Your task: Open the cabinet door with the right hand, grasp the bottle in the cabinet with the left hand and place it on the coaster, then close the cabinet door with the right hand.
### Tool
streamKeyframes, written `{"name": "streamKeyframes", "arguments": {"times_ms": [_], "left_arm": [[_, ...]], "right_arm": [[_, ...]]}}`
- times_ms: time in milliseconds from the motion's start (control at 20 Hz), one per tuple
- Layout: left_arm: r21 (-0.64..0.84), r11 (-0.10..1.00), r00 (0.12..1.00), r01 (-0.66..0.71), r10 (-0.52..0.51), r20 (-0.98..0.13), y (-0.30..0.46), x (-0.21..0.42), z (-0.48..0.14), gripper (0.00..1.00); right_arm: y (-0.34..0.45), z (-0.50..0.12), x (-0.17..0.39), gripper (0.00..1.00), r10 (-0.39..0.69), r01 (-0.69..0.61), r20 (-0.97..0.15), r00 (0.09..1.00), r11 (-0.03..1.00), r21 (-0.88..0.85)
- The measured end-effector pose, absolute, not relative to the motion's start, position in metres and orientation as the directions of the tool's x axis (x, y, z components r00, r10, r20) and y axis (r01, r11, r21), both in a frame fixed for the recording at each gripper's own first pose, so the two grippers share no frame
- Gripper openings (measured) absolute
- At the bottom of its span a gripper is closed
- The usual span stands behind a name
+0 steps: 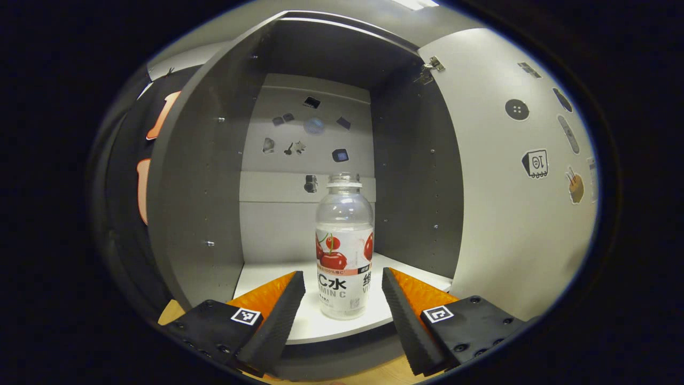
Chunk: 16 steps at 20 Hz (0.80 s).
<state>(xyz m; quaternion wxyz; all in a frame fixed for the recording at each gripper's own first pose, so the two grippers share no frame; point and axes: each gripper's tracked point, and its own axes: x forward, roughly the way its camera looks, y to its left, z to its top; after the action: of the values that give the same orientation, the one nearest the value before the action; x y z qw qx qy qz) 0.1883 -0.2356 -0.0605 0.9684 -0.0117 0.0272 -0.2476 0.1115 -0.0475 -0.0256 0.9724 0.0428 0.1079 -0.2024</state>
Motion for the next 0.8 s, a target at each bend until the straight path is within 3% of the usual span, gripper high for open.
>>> {"name": "streamKeyframes", "arguments": {"times_ms": [800], "left_arm": [[-0.038,0.874,0.874,0.484,-0.485,-0.033,-0.256,0.231,-0.070,0.95]], "right_arm": [[-0.049,-0.044,0.115,0.97,-0.410,0.438,-0.300,0.862,0.899,0.030]]}}
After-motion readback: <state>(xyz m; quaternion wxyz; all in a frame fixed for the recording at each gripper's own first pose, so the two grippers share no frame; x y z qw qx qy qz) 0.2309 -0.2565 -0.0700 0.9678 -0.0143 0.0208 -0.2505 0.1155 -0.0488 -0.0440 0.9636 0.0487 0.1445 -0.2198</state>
